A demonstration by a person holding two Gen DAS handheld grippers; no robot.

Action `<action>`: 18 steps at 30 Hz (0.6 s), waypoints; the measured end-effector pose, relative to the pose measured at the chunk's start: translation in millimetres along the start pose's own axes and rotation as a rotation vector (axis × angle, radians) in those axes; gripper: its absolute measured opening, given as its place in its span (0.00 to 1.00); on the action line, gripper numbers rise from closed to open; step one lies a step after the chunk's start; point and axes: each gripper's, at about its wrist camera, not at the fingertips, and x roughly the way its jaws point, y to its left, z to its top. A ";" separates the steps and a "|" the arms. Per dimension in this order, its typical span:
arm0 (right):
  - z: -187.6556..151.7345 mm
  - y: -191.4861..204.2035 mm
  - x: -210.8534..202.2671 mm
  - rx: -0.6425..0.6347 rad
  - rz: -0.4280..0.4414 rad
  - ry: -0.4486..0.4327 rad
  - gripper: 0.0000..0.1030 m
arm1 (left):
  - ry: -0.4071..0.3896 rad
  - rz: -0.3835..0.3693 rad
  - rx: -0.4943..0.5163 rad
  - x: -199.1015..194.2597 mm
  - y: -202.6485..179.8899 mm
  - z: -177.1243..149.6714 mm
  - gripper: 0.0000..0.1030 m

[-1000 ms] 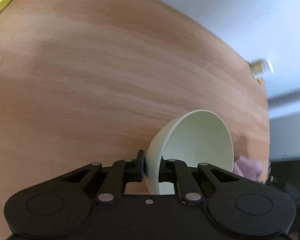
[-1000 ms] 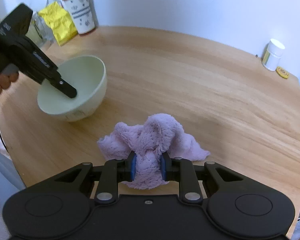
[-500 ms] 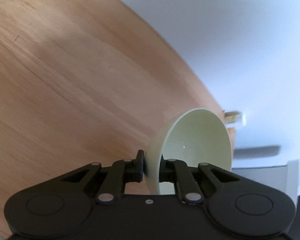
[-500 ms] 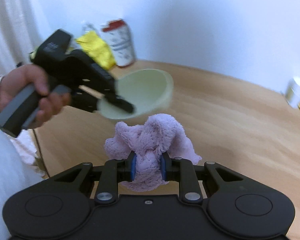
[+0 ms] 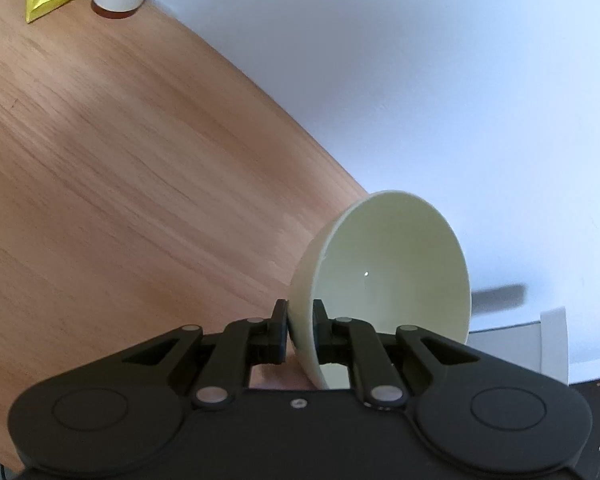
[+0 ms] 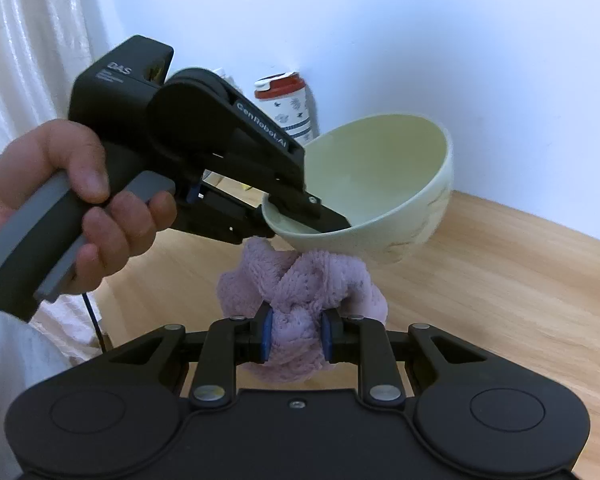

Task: Clean bowl
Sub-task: 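Lift the bowl by its rim with the left tool toward the right tool, then hold the bowl with the left tool while the right tool presses the towel under it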

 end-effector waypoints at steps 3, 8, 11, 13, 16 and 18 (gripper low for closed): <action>-0.7 3.1 5.9 0.005 0.007 0.003 0.25 | -0.006 -0.002 0.022 -4.8 -1.9 2.2 0.09; -2.6 6.0 3.8 0.016 -0.003 -0.010 0.25 | -0.014 0.013 0.062 -5.7 -5.8 0.7 0.10; -4.1 6.9 0.3 0.025 -0.010 -0.018 0.25 | -0.023 0.022 0.081 -4.0 -8.6 3.9 0.10; -5.4 6.8 -2.7 0.031 -0.016 -0.022 0.25 | -0.025 0.031 0.085 -4.1 -8.2 4.8 0.11; -9.7 2.7 -14.0 0.047 -0.051 -0.030 0.25 | -0.023 0.051 0.088 -5.1 -8.1 6.3 0.11; -11.9 -3.0 -19.2 0.051 -0.070 -0.035 0.25 | -0.018 0.063 0.102 -0.6 -12.5 4.3 0.11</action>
